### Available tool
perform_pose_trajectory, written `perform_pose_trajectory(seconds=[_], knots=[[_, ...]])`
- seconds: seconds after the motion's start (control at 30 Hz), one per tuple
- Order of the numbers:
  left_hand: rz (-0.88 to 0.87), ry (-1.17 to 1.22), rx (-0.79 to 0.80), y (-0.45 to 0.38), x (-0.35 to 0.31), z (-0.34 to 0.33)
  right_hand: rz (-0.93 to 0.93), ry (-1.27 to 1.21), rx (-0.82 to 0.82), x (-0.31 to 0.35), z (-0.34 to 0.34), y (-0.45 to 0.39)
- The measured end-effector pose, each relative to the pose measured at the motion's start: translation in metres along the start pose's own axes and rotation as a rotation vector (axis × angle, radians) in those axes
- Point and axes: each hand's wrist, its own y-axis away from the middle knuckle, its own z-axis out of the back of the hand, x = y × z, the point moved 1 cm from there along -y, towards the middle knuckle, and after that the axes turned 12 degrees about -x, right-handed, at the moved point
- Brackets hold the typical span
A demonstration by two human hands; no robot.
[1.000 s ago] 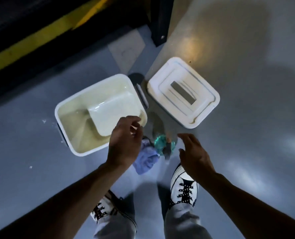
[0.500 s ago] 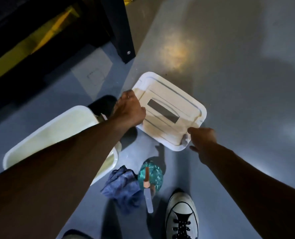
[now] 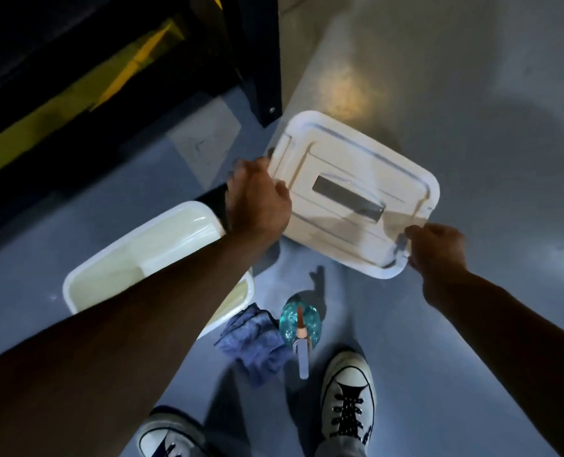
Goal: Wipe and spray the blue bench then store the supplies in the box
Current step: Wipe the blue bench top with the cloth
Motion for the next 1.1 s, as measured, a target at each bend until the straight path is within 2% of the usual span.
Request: perform_pose_trajectory(seconds=[0.1,0.23,0.63,0.87,1.1], knots=[[0.088,0.091,-0.091,0.008,0.023,0.039,0.071,0.031,0.011,0.026,0.001,0.033],[0.25,0.146,-0.097,0.023,0.078,0.078,0.176,0.064,0.064,0.05,-0.013,0.085],[0.668,0.125,-0.15,0.123,0.238,0.147,0.602,0.37,0.225,0.032,-0.105,0.196],[0.838,0.203,-0.178,0.154,0.275,0.131,0.792,0.486,0.248,0.014,-0.142,0.21],[0.844,0.213,-0.211,0.152,0.275,0.122,0.826,0.53,0.23,0.011,-0.146,0.208]])
